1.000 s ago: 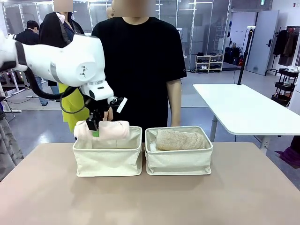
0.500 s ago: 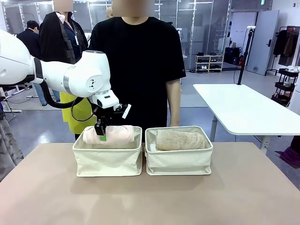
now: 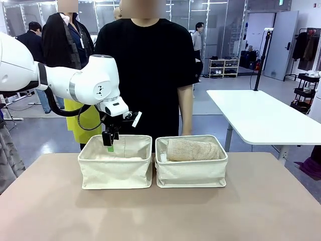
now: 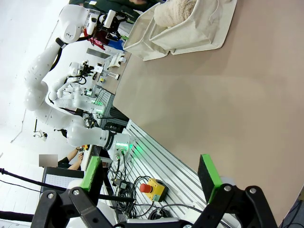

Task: Divide the towels into two baskets.
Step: Pick up one hotel-folded towel from the bottom of the table and place it in the Fabric basket indicated by the person.

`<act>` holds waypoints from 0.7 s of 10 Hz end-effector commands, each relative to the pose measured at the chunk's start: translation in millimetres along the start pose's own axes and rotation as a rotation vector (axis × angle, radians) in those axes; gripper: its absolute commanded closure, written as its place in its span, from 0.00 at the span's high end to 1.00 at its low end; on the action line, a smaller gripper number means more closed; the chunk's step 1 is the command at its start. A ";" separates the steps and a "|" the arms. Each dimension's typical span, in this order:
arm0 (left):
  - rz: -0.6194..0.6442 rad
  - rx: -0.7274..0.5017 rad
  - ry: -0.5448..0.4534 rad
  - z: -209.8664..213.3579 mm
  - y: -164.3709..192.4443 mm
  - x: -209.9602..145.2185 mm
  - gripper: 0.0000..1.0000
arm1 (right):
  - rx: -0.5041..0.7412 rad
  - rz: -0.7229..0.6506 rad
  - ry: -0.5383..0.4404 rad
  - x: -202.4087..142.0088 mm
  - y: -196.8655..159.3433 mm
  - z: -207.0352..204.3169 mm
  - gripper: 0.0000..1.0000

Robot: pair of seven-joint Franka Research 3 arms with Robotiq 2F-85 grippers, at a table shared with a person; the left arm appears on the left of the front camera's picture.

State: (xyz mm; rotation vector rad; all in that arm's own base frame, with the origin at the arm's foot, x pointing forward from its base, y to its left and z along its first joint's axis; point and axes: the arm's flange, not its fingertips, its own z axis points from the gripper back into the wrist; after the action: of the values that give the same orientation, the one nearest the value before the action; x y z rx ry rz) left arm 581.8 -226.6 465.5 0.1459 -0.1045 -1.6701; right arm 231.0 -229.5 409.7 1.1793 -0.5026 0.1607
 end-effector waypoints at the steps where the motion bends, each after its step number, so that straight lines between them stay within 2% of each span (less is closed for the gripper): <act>1: -0.035 0.027 -0.002 5.8 -2.0 -5.9 1.00 | 0.004 0.011 -0.007 -1.0 3.5 0.6 1.00; 3: -0.025 0.020 -0.016 10.7 -8.7 -9.4 1.00 | 0.004 0.011 -0.007 -1.0 3.5 0.6 1.00; 4: -0.003 0.006 -0.002 4.3 -0.5 0.8 1.00 | 0.004 0.011 -0.007 -1.0 3.5 0.6 1.00; 7: -0.003 0.006 -0.002 4.3 -0.5 0.8 1.00 | 0.004 0.011 -0.007 -1.0 3.5 0.6 1.00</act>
State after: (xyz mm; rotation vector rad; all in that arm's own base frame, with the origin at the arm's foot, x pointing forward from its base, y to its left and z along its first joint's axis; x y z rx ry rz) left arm 579.8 -229.1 468.9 0.1474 -0.1101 -1.6744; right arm 231.0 -229.5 409.8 1.1792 -0.5027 0.1607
